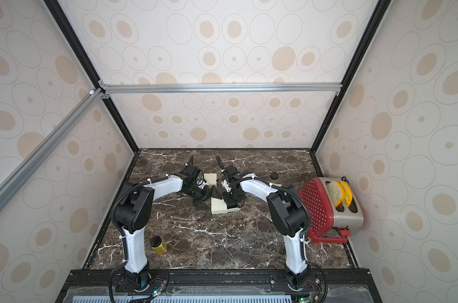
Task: Place the earrings into the drawer-style jewelry box
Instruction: Insert the earring into the inner lining, then adjust the earring in the inner lining.
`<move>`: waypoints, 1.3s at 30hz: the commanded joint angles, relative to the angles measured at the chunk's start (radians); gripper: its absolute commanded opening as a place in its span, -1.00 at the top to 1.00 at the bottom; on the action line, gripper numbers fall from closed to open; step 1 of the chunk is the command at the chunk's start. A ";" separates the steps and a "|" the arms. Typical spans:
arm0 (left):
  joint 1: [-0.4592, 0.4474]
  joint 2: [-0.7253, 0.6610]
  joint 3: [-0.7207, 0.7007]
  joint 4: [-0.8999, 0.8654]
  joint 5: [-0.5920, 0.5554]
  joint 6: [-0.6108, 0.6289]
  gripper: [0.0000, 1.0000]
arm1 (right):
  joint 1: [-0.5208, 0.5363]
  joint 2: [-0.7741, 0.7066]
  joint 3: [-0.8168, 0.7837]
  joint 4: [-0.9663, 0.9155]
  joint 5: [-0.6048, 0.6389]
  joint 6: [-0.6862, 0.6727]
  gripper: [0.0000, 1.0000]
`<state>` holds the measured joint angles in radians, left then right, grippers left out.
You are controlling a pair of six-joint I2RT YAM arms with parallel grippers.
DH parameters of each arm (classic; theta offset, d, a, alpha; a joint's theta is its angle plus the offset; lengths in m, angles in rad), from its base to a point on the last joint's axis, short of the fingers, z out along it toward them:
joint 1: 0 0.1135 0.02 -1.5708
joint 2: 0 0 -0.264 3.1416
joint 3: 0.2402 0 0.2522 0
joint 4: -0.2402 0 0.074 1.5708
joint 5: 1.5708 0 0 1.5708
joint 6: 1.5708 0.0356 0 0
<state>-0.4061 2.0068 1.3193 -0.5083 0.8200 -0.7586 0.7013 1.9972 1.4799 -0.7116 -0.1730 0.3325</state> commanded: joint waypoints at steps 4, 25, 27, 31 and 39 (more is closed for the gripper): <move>-0.010 0.000 0.021 0.002 -0.013 -0.005 -0.98 | -0.002 -0.058 -0.002 -0.032 0.012 -0.006 0.52; -0.028 0.034 0.041 0.020 -0.004 -0.018 -0.98 | -0.081 -0.123 -0.125 0.009 -0.023 -0.015 -0.24; -0.028 0.035 0.040 0.019 -0.005 -0.017 -0.98 | -0.087 -0.111 -0.127 0.008 -0.013 -0.021 -0.29; -0.027 0.037 0.040 0.019 -0.004 -0.016 -0.98 | -0.089 -0.085 -0.115 0.010 -0.020 -0.029 -0.39; -0.027 0.036 0.040 0.017 -0.004 -0.015 -0.98 | -0.089 -0.053 -0.101 0.015 -0.013 -0.032 -0.40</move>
<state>-0.4240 2.0201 1.3323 -0.4831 0.8242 -0.7700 0.6159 1.9270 1.3628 -0.6891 -0.1852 0.3138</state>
